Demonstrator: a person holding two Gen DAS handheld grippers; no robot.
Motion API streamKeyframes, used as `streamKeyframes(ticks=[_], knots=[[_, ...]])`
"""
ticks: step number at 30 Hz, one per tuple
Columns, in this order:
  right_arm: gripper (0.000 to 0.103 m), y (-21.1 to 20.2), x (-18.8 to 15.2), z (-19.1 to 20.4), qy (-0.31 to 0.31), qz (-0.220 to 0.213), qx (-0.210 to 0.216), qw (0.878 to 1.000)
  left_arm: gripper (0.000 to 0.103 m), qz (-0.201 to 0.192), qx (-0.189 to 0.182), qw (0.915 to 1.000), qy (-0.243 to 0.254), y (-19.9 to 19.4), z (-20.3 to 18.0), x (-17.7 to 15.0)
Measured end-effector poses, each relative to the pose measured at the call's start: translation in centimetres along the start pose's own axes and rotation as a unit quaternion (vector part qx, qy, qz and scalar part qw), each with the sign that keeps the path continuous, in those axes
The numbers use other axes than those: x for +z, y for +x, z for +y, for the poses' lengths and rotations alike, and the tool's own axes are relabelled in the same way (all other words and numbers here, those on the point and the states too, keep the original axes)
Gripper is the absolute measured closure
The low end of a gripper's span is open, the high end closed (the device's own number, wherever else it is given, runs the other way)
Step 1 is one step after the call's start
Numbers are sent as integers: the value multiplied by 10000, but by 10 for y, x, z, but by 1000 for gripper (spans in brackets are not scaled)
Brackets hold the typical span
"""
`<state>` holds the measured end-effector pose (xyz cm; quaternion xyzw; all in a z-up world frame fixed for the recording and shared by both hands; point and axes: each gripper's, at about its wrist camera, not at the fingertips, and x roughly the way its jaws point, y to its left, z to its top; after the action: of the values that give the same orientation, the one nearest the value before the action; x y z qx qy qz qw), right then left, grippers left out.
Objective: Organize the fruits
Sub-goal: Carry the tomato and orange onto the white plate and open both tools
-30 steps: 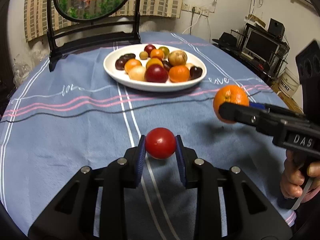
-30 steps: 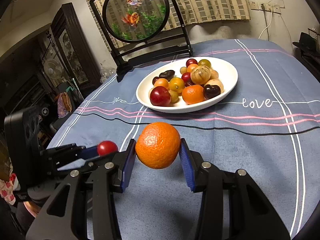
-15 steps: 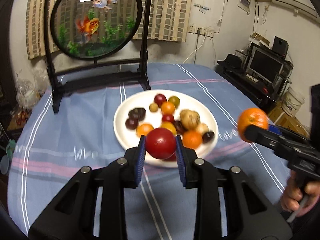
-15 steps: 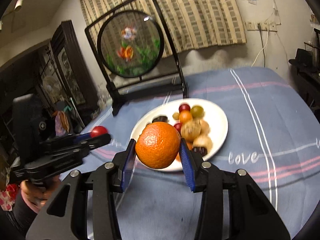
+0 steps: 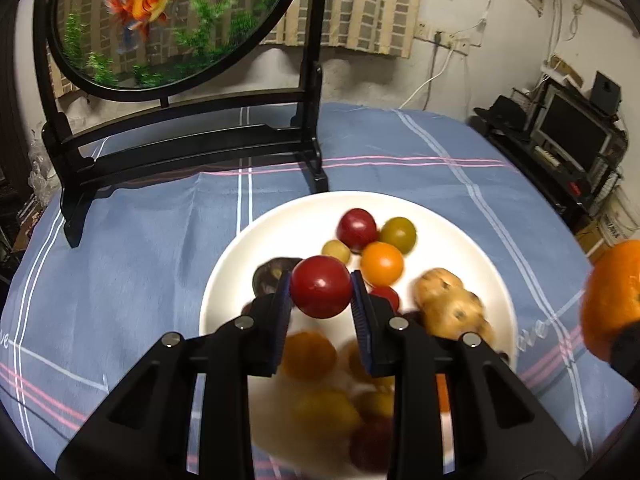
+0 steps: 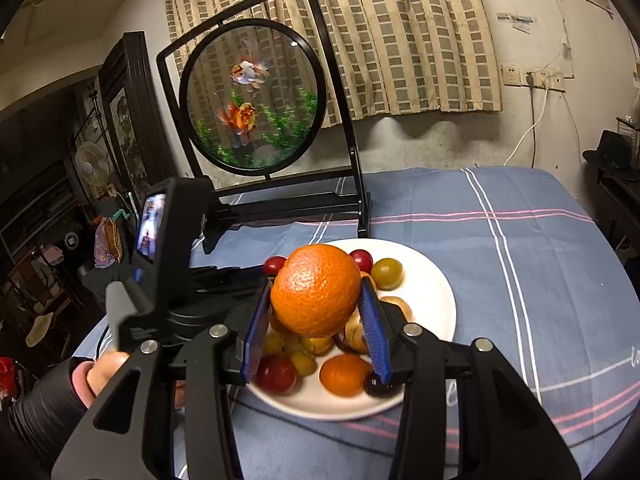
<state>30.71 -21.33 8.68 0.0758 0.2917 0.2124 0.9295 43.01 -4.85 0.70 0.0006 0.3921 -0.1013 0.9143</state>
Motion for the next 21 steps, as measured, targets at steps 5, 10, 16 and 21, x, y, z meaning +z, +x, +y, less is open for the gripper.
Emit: streamKeyframes(ticks=[5,10,16,21], knots=[[59,14,4,-3,0,34,-4,10000,23,-128,254,9993,-243,1,10,-1],[59,32,4,-5,-59,110,-148,9998,21,-84,603,9972,-425,-15,19,-10],[59,64,1,-17,120,413,-237,9988,17,-241,830,9949,-518,-32,28,-17],[59,91,1,-14,107,543,-267,9981,11,-332,810,9932,-770,-41,43,-15]])
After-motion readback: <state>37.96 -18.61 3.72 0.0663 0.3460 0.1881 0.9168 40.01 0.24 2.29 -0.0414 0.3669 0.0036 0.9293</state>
